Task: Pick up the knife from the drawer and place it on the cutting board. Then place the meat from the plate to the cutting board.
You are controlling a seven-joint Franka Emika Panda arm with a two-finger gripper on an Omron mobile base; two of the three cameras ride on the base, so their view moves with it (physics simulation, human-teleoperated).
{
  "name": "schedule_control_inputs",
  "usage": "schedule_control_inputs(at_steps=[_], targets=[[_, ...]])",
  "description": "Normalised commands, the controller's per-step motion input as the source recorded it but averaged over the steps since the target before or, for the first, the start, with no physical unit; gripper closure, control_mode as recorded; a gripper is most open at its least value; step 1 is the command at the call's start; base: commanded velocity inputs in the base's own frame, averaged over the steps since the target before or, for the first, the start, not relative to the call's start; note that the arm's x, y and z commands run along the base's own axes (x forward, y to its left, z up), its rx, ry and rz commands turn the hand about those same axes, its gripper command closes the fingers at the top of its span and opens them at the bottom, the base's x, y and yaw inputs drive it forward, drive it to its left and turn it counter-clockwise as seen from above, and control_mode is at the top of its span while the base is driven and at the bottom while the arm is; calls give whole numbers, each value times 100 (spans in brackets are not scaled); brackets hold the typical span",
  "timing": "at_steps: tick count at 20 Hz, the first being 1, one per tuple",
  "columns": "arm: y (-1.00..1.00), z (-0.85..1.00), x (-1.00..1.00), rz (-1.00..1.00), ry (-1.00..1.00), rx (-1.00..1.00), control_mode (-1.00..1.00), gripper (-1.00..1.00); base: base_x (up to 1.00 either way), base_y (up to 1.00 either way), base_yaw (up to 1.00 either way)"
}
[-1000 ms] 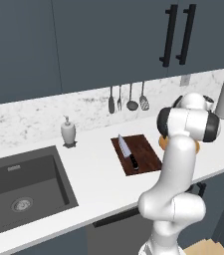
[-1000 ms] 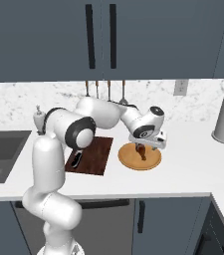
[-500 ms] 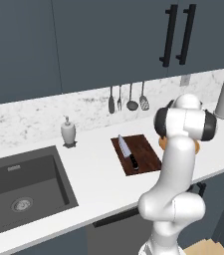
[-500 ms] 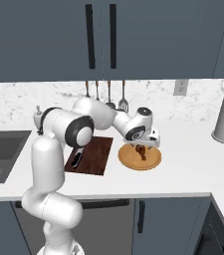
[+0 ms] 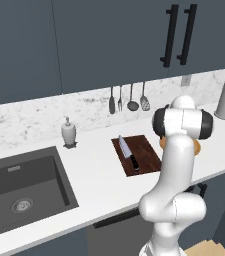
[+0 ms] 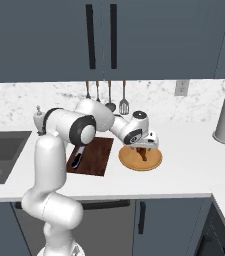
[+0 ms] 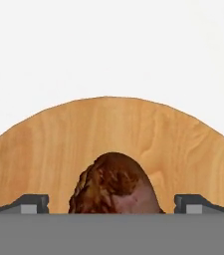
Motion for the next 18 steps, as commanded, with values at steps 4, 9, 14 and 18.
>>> schedule_control_inputs(at_steps=[4, 9, 14, 18], targets=[[0, -10, 0, 0, 1, 0, -100, 100, 0, 0, 0], [0, -3, 0, 0, 1, 0, -100, 100, 0, 0, 0], [25, 3, -1, 0, 0, 0, -100, 100, 0, 0, 0], [28, 36, -31, 0, -3, 0, -100, 100, 0, 0, 0]])
